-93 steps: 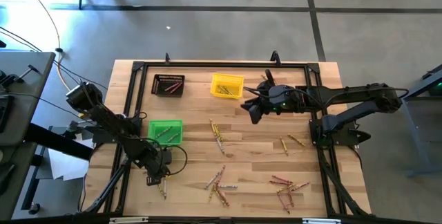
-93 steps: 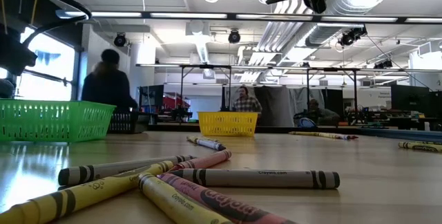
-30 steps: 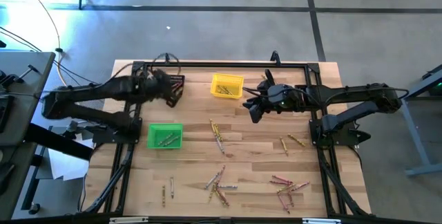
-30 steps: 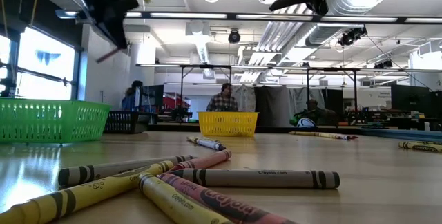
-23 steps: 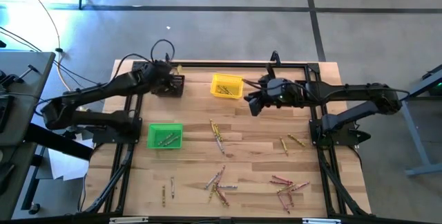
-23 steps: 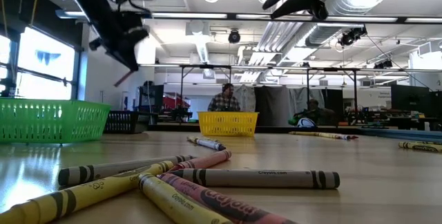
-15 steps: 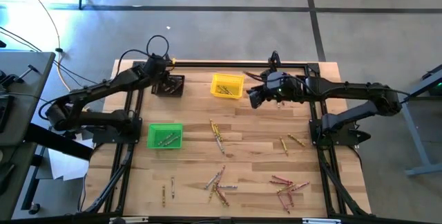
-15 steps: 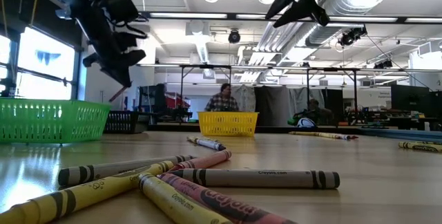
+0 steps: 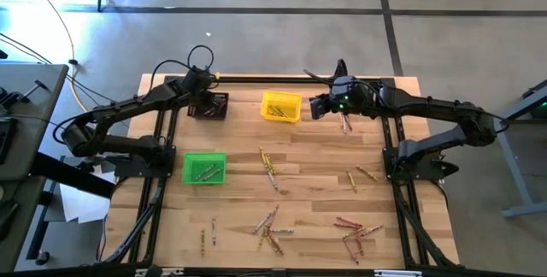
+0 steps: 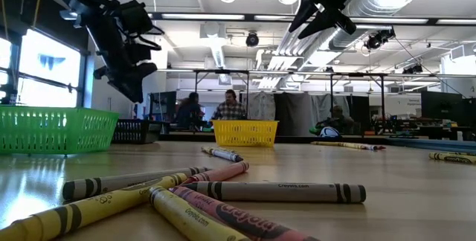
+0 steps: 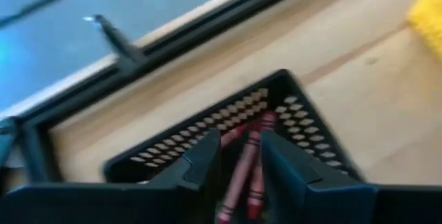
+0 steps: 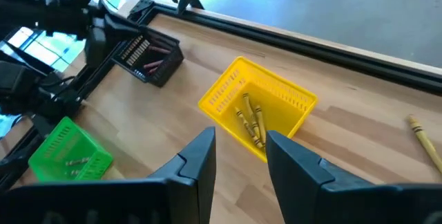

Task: Sort crayons
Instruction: Put the yellow crayon into the yellow bin

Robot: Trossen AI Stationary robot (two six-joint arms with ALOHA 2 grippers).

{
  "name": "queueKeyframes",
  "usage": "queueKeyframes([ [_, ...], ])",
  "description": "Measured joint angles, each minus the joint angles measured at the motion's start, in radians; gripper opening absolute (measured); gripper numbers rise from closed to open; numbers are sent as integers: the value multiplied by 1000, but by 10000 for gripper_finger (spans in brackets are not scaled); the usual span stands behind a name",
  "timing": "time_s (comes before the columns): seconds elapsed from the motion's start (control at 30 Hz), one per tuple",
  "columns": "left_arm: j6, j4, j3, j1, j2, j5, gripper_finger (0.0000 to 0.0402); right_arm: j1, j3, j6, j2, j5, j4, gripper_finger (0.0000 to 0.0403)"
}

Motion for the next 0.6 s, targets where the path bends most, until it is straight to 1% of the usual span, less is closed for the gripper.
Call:
queueKeyframes([
  [0.1, -20, -2, 17, 0, -20, 131, 102, -4, 0, 0, 0, -3, 0, 113],
  [0.23, -24, 4, 56, -11, -55, 387, 103, -3, 0, 8, 0, -4, 0, 113],
  [0.3, -43, 5, 72, -30, -68, 514, 102, -1, 0, 9, 0, -6, 0, 113],
  [0.4, -79, 0, 77, -89, -73, 654, 94, 8, 0, 30, 0, -7, -11, 113],
  [0.47, -116, -23, 77, -145, -72, 686, 88, 18, 0, 57, 0, -7, -27, 113],
  [0.6, -185, -39, 77, -267, -73, 688, 75, 54, 0, 122, 15, 7, -80, 113],
])
